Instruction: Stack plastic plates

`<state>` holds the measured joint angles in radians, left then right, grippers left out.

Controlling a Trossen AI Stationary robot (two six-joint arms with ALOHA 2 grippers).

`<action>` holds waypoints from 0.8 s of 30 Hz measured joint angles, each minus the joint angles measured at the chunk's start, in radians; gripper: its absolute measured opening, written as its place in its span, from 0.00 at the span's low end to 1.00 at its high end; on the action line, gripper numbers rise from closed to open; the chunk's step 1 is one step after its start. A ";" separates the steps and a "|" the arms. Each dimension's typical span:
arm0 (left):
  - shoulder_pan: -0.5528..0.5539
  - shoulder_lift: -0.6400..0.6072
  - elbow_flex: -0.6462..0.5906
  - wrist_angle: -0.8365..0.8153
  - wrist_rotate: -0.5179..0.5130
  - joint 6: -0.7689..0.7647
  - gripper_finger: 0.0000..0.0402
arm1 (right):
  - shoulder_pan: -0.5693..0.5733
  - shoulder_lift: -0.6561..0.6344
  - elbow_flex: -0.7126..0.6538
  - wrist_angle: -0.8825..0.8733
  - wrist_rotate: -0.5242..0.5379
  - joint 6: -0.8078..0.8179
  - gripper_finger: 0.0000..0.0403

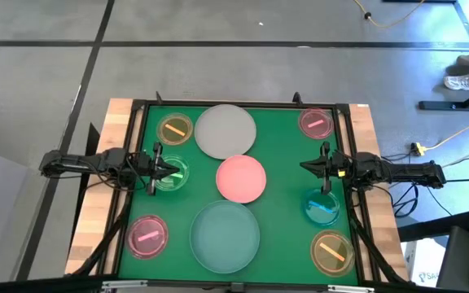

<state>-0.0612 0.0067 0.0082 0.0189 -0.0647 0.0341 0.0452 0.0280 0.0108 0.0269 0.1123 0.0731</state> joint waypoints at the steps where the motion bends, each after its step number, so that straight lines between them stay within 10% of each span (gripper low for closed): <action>1: 0.000 0.000 0.000 0.000 0.000 0.000 0.03 | 0.000 0.000 0.000 0.000 0.000 0.000 0.00; 24: 0.000 0.000 0.000 0.000 0.000 0.000 0.03 | 0.000 0.000 -0.003 0.089 0.042 0.058 0.00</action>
<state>-0.0611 0.0066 0.0082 0.0189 -0.0647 0.0343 0.0456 0.0284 0.0078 0.1159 0.1547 0.1310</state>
